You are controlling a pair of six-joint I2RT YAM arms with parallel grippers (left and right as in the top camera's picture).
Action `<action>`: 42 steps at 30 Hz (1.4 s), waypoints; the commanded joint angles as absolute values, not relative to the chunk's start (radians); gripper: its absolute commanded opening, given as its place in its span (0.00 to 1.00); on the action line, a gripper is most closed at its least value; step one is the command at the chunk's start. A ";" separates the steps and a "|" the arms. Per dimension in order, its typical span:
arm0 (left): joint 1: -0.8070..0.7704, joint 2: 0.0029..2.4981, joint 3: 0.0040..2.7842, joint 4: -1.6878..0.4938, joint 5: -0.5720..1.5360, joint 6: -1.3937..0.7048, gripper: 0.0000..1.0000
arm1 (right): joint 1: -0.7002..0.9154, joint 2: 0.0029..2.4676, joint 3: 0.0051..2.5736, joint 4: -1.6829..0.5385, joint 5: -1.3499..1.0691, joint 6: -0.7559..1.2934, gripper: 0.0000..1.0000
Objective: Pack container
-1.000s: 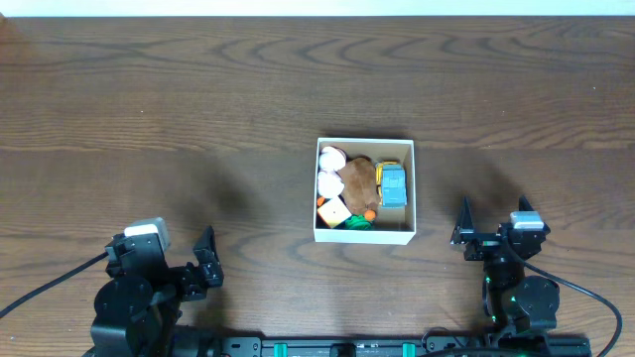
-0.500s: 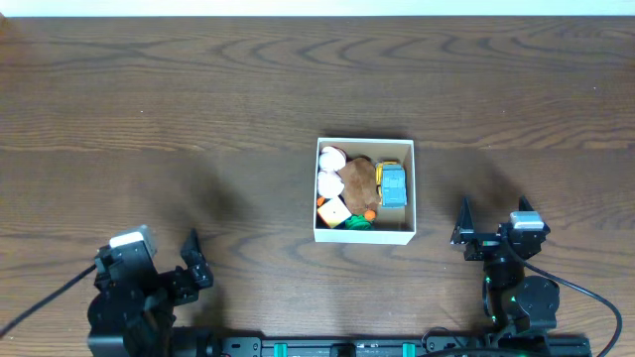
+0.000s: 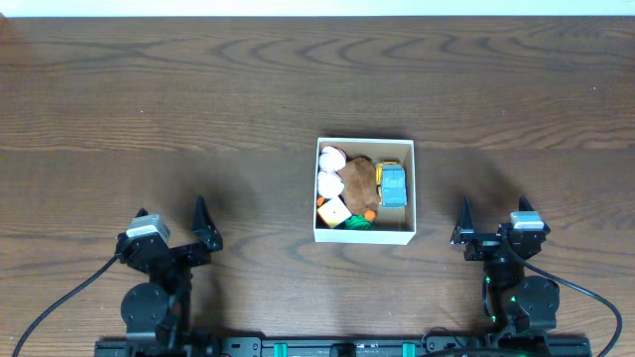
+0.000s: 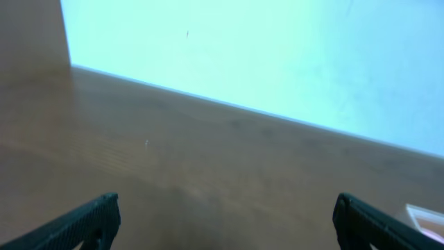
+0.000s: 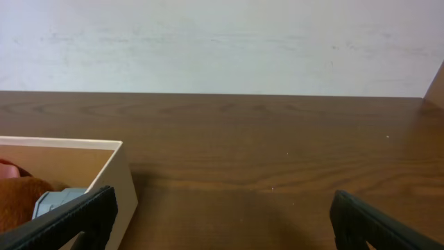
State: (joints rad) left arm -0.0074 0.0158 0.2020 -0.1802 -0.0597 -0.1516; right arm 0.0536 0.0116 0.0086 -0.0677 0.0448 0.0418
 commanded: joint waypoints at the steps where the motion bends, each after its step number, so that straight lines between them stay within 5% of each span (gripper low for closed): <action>1: -0.003 0.002 0.118 -0.039 -0.068 -0.131 0.98 | 0.048 0.005 0.005 -0.070 0.056 0.044 0.99; 8: 0.004 0.002 0.004 0.201 -0.071 -0.125 0.98 | 0.048 0.005 0.005 -0.070 0.056 0.044 0.99; 19: 0.004 0.002 0.004 -0.068 -0.071 -0.128 0.98 | 0.048 0.005 0.005 -0.070 0.056 0.044 0.99; 42: 0.004 0.005 0.004 -0.071 -0.026 -0.132 0.98 | 0.048 0.005 0.005 -0.070 0.056 0.044 0.99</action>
State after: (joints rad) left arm -0.0006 0.0101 0.0231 -0.0296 -0.0261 -0.1307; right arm 0.0536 0.0116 0.0082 -0.0673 0.0452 0.0418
